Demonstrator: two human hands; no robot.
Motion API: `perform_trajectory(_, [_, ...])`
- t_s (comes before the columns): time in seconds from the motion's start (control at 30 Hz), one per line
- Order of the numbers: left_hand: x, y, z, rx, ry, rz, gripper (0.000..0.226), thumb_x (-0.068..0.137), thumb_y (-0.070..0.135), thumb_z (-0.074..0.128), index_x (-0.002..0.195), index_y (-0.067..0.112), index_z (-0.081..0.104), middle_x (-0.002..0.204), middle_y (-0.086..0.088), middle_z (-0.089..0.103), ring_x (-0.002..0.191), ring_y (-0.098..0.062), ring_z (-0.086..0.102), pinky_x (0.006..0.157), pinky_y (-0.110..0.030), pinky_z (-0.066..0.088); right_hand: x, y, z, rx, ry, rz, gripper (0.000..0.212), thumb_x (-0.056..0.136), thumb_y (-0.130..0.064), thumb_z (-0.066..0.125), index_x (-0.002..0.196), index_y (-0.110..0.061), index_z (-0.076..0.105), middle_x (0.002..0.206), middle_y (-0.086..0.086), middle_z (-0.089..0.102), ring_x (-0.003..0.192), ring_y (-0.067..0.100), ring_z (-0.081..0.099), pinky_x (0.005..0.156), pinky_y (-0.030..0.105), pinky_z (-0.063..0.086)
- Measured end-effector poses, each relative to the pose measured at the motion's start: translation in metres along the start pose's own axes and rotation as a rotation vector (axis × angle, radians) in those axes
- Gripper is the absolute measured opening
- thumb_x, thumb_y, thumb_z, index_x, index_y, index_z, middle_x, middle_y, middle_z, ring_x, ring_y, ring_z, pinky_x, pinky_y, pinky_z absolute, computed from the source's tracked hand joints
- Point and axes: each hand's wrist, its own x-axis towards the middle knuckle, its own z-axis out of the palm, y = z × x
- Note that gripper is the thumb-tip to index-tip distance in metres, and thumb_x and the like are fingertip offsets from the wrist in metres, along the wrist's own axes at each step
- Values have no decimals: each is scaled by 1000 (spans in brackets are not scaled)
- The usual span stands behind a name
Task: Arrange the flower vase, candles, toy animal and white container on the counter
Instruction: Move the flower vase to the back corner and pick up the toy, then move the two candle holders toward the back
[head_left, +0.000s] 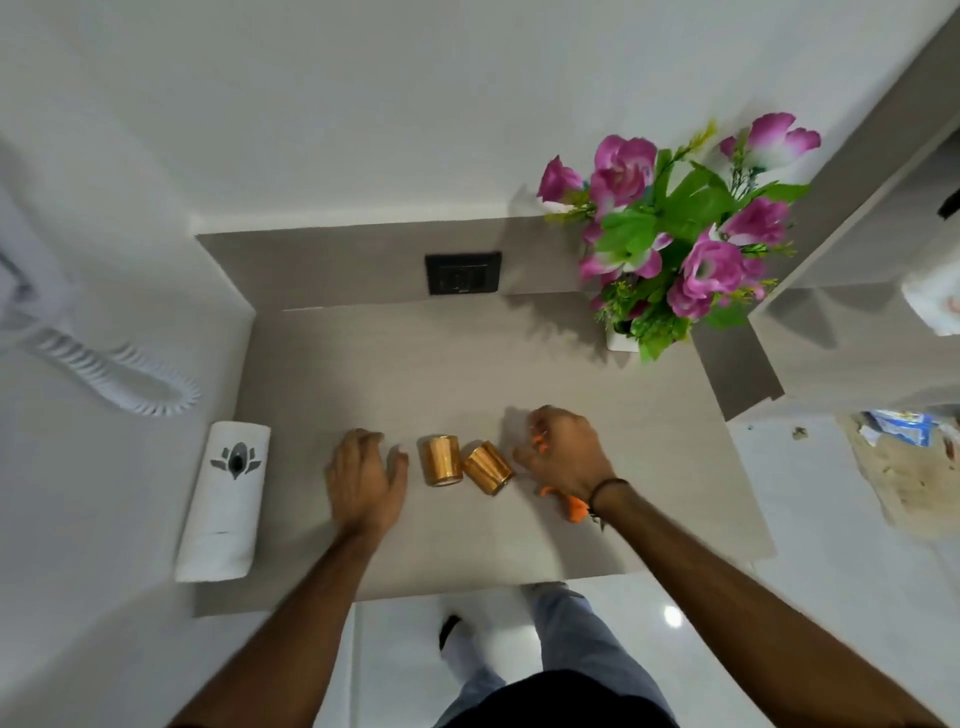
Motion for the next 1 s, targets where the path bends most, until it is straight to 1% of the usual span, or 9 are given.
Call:
perform_trajectory(0.07, [4,17,-10,-175,-36,-52,43,100,48,53,101,11,76,112,-14,75,112,-37,69,95,-44,55,6,-24,13,-162,-189,-1,56,73,-47,74,116,-12,65,112,9,70,105,29,65,85,35,52])
perform_trajectory(0.17, [11,40,-17,-210,-252,-153,57,93,64,58,88,10,76,91,-9,77,92,-31,72,77,-32,50,18,-42,29,-349,-290,-8,58,74,-45,75,116,-8,62,120,16,66,110,34,62,88,37,50])
perform_trajectory(0.3, [20,58,-10,-266,-410,-262,60,75,65,78,98,9,78,95,-11,79,91,-28,75,69,-29,52,30,-48,40,-394,-348,32,64,66,-49,80,113,-10,64,117,15,67,109,33,63,79,32,45])
perform_trajectory(0.4, [31,61,-8,-304,-446,-316,57,71,49,88,107,6,77,105,-14,81,100,-30,78,85,-37,65,41,-43,38,-319,-398,104,63,55,-51,80,105,-14,68,111,11,71,103,30,67,73,28,45])
perform_trajectory(0.5, [44,62,-13,-315,-357,-280,53,71,47,89,104,7,77,105,-13,81,102,-29,78,84,-35,64,54,-33,29,-217,-320,174,61,53,-55,76,101,-18,69,108,8,70,100,28,65,74,28,48])
perform_trajectory(0.6, [51,65,-19,-375,-174,-181,48,68,35,92,105,11,74,103,-9,80,100,-27,75,83,-36,62,63,-30,23,-40,-67,194,66,53,-59,73,104,-17,63,107,8,69,100,32,65,73,30,44])
perform_trajectory(0.7, [53,66,-20,-410,-68,-122,42,69,29,93,99,13,69,99,-6,76,92,-27,72,75,-31,54,68,-32,24,85,82,181,59,61,-48,80,105,-16,56,109,9,67,98,34,64,75,39,51])
perform_trajectory(0.9, [48,61,-9,-408,-8,-42,44,70,24,93,105,11,70,105,-6,74,93,-27,72,75,-28,50,71,-27,31,124,136,138,52,66,-41,80,104,-16,55,108,8,67,98,33,63,79,42,52])
perform_trajectory(1.0, [39,52,-2,-328,2,15,60,73,33,91,124,15,65,126,-5,68,120,-27,66,93,-26,46,71,-23,30,124,104,132,68,63,-45,86,115,-15,54,117,8,65,106,32,62,82,38,50])
